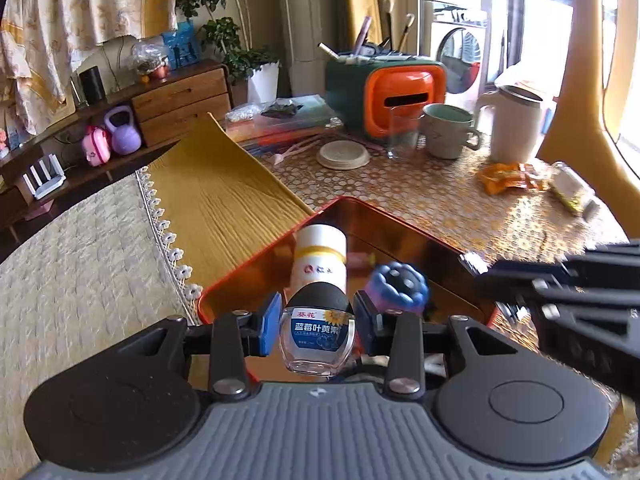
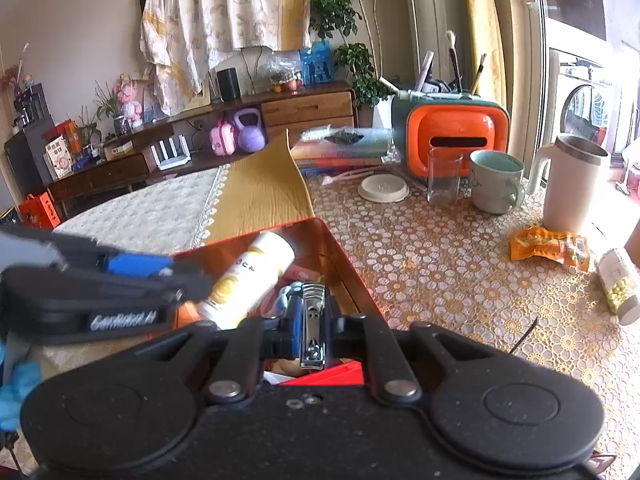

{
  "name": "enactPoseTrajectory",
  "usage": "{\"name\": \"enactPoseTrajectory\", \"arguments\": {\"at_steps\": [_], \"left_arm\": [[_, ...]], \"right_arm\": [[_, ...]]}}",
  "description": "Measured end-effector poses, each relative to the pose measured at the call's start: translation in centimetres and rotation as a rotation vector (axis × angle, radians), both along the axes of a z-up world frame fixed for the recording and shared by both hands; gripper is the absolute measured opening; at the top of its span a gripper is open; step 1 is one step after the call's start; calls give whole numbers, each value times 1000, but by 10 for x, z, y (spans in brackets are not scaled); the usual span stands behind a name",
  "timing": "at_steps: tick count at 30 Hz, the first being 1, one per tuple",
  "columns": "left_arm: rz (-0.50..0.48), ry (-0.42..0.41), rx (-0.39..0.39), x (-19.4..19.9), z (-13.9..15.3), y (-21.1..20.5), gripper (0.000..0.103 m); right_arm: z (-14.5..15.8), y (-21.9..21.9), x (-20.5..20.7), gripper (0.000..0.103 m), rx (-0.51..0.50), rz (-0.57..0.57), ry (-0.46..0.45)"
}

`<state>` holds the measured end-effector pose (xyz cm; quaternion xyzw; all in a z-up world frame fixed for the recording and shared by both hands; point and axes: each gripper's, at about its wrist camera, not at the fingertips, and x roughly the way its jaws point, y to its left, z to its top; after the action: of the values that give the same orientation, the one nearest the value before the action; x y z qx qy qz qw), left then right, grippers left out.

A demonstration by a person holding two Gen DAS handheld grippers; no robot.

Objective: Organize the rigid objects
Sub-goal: 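Lower the egg container and nail clipper into the red box and open both tools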

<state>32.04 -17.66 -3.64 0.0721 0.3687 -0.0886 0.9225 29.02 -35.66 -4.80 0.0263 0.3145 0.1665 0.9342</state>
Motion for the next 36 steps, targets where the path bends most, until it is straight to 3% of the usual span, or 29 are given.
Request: {"name": "enactPoseTrajectory", "arguments": {"at_steps": [7,28,36], "left_arm": [[-8,48,-59,25,-14,-4,38],[-89,47,-53,27,-27,-17,39],[-73,46,-92,13,-20,-6,50]], "right_arm": [[-16,7,11,10,-19,12,22],[-34,14,15,11,-16,22,78],[-27,12,8,17,-5,12,73]]}}
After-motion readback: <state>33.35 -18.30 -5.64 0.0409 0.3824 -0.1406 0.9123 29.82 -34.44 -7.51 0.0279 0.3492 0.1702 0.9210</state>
